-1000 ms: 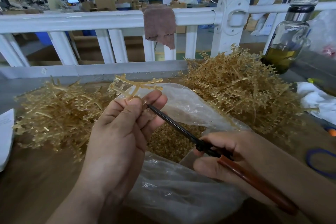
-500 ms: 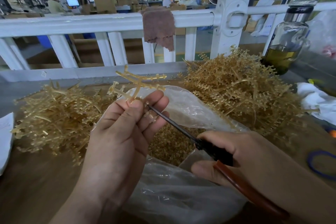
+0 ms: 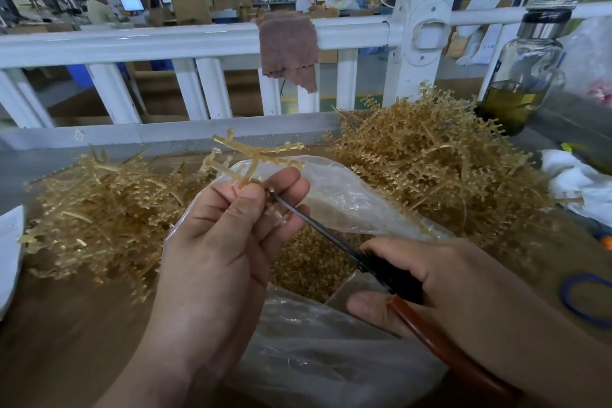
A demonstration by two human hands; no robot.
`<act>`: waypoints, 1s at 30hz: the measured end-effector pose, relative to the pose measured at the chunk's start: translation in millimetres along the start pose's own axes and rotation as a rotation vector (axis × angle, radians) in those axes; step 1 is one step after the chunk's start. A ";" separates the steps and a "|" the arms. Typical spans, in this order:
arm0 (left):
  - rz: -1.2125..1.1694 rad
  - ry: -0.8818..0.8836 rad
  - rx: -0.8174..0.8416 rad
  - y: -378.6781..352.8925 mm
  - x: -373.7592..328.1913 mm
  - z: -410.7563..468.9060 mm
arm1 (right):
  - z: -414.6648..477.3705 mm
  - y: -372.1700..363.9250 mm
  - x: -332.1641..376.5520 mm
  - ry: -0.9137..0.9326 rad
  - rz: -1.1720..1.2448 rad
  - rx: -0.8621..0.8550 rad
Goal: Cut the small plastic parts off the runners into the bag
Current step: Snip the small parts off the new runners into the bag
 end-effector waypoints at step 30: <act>-0.021 0.022 -0.018 -4.2 -2.7 -1.0 | 0.6 4.7 5.3 -0.002 0.006 -0.021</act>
Point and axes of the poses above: each hand's wrist, its own z-axis towards the middle knuckle, its own y-axis out of the back of the hand, x = y × z, the point moved 5 cm from there along z, towards the middle knuckle
